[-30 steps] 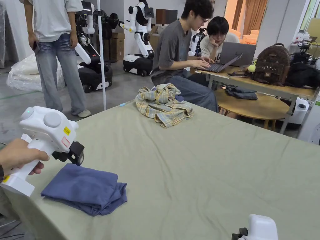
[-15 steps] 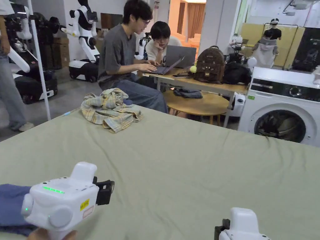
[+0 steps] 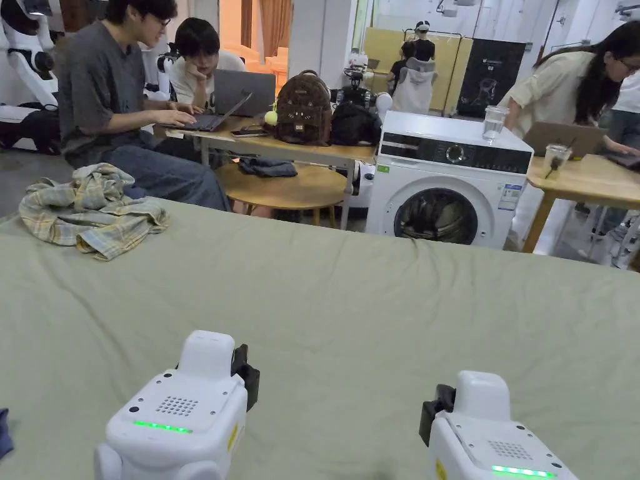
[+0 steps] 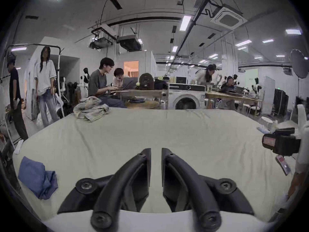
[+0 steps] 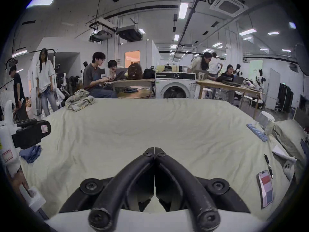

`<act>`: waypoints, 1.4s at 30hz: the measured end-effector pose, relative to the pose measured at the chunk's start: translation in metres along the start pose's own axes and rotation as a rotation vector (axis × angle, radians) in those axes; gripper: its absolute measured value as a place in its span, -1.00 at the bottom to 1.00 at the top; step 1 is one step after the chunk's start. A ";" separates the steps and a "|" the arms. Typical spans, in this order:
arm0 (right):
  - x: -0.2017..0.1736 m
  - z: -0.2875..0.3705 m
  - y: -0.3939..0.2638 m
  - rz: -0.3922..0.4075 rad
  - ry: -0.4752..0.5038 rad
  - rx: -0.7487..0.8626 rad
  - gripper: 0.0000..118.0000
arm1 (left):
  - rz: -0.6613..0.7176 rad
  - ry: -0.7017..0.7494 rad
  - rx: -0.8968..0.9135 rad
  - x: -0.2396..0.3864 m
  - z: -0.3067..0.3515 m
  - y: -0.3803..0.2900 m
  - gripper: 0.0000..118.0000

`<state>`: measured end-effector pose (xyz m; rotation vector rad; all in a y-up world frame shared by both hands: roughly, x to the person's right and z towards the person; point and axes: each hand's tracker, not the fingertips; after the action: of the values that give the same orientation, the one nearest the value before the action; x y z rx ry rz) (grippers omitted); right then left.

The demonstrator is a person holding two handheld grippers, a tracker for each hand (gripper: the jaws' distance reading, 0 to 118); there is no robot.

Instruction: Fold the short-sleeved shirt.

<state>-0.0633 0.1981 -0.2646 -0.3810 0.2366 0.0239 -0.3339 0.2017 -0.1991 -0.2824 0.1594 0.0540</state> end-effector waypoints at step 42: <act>0.010 0.012 0.000 0.029 -0.037 0.194 0.08 | 0.058 0.029 0.077 -0.002 0.017 -0.006 -0.01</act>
<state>-0.0510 0.2025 -0.2563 -0.1842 0.2058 0.0359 -0.3330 0.2005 -0.1811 -0.2019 0.1979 0.1012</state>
